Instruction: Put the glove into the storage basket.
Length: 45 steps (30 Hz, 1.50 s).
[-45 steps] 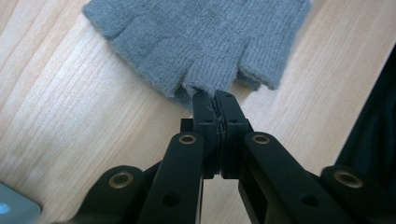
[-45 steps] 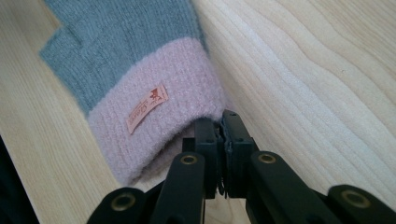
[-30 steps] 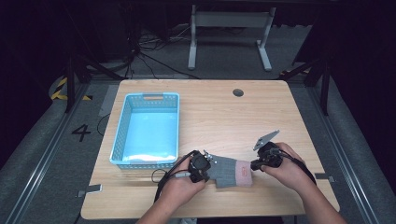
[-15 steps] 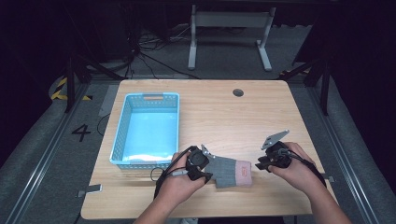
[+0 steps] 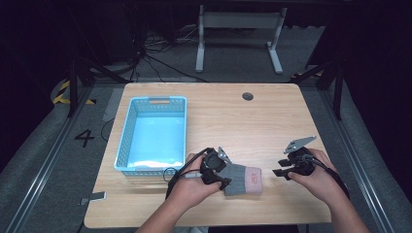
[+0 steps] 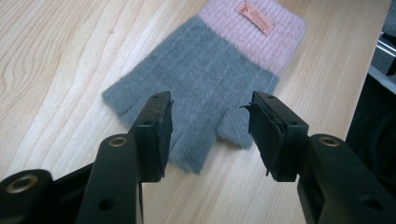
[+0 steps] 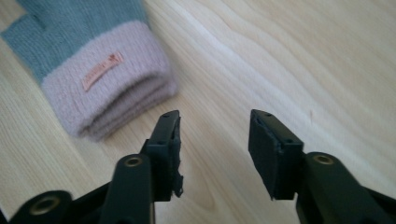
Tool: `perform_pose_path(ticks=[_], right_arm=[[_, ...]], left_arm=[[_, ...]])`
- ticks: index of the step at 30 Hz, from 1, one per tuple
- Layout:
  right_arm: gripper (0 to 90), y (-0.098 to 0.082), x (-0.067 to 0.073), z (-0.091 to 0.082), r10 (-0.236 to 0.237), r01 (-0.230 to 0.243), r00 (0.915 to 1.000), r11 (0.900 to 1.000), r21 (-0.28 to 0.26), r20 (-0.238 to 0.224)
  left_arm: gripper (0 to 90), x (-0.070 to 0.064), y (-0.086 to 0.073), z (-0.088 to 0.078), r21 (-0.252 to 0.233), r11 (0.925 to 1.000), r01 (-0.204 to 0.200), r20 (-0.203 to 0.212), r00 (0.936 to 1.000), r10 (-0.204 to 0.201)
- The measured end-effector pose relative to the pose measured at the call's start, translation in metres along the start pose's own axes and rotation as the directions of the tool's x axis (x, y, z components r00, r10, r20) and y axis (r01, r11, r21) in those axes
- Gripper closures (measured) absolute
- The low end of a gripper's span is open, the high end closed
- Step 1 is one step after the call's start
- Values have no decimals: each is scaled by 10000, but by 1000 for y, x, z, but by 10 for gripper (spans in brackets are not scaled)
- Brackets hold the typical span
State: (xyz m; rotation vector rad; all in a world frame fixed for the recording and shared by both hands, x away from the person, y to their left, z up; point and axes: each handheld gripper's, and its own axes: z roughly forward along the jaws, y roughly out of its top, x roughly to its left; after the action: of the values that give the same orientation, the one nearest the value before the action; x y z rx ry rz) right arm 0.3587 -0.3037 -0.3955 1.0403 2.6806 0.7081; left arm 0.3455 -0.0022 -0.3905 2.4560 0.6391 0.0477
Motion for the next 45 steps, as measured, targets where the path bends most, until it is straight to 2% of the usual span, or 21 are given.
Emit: perform_pose_path(ticks=[2, 6, 11, 15, 19, 25, 28, 34, 45], right_arm=[[537, -5, -3, -1, 251, -251, 9997, 9996, 87, 83], [524, -13, -7, -5, 624, -623, 9979, 9980, -93, 186], [502, -16, -9, -8, 816, -809, 9962, 9964, -251, 290], [486, -19, -10, -8, 939, -932, 9952, 9953, -259, 284], [487, -18, -11, -10, 929, -919, 9953, 9951, -374, 261], [486, -18, -11, -9, 906, -901, 9958, 9954, -340, 129], [482, -17, -10, -8, 846, -842, 9964, 9959, -341, 100], [475, -16, -8, -8, 802, -803, 9968, 9961, -375, -39], [457, -15, -6, -6, 607, -610, 9981, 9972, -439, -93]], left_arm=[[491, 0, 3, 3, -1, 10000, 12, -17, 10000, -12], [454, 0, 8, 13, 155, 9995, -279, 200, 9994, 276], [368, 1, 11, 24, -7, 9981, -624, 350, 9974, 624], [314, 5, 14, 30, 101, 9988, -481, 287, 9984, 478], [275, 9, 15, 36, 54, 9991, -416, 94, 9991, 416], [247, 7, 17, 48, 220, 9967, -780, 51, 9970, 779], [271, 5, 16, 54, 552, 9947, -871, 14, 9962, 872], [248, 3, 15, 65, 803, 9916, -1014, 119, 9948, 1007], [240, 0, 13, 71, 847, 9897, -1156, -14, 9932, 1162]])
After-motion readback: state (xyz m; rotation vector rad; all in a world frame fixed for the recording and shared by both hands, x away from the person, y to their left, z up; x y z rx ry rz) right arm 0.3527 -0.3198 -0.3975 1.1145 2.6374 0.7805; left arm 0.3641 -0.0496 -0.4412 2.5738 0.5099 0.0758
